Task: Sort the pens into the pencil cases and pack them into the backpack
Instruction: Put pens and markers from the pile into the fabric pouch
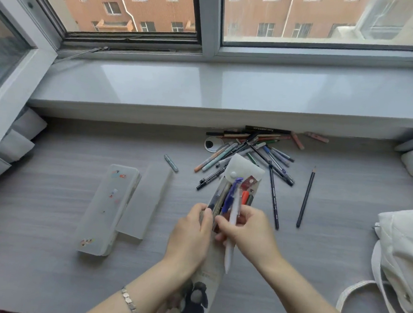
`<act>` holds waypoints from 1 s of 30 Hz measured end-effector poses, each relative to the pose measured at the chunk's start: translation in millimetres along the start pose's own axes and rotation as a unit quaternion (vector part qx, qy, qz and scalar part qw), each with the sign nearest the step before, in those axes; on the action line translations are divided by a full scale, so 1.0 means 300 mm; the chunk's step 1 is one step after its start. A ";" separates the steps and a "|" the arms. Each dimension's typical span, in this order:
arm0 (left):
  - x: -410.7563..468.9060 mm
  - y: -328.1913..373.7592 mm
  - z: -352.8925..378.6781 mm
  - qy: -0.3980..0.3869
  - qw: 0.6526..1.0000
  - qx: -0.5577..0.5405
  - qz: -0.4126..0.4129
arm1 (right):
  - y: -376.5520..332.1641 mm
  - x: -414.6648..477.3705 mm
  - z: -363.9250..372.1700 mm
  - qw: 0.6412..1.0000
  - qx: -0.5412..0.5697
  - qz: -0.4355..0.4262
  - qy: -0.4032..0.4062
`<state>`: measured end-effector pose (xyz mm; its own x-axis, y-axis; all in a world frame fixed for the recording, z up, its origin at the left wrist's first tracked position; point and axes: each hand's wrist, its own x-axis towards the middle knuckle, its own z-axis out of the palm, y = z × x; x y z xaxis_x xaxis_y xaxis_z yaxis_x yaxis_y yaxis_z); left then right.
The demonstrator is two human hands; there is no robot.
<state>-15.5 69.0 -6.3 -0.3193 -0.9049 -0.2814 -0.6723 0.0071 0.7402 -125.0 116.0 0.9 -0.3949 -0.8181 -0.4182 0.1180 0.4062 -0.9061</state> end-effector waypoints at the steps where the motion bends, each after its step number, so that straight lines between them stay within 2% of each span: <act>1: -0.002 0.001 0.001 0.000 1.000 0.003 -0.001 | -0.002 -0.007 0.000 0.999 -0.038 -0.002 -0.007; 3: -0.006 0.006 -0.001 0.000 1.000 0.008 -0.001 | -0.018 -0.015 -0.016 0.995 -0.100 -0.019 0.003; 5: 0.002 0.011 -0.006 0.003 1.000 0.010 -0.004 | -0.053 -0.018 -0.044 0.993 -0.106 -0.045 0.026; 8: 0.019 0.012 -0.017 -0.008 1.000 0.006 -0.010 | -0.109 -0.008 -0.092 0.990 -0.018 -0.099 0.102; 11: 0.018 0.010 -0.022 -0.040 0.999 0.006 -0.010 | -0.142 0.014 -0.116 0.969 0.055 -0.171 0.167; 14: 0.007 0.012 -0.018 -0.059 0.998 0.011 0.004 | -0.144 0.033 -0.088 0.959 0.085 -0.208 0.173; 18: -0.002 0.025 -0.018 -0.064 0.998 0.000 0.029 | -0.083 0.038 -0.030 0.956 0.067 -0.228 0.174; 21: -0.001 0.024 -0.019 -0.063 0.997 0.010 0.039 | -0.041 0.042 -0.029 0.948 0.004 -0.236 0.212; 26: -0.020 0.018 -0.010 -0.048 0.997 0.039 0.040 | -0.012 0.050 -0.069 0.928 -0.192 -0.229 0.221; 30: -0.023 0.016 -0.004 -0.048 0.997 0.028 0.053 | 0.028 0.047 -0.102 0.902 -0.236 -0.263 0.249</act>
<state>-15.6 74.8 0.0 -0.4512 -0.8532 -0.2615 -0.6668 0.1276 0.7343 -157.5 120.2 -10.6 -0.6576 -0.7113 0.2483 -0.5598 0.2407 -0.7929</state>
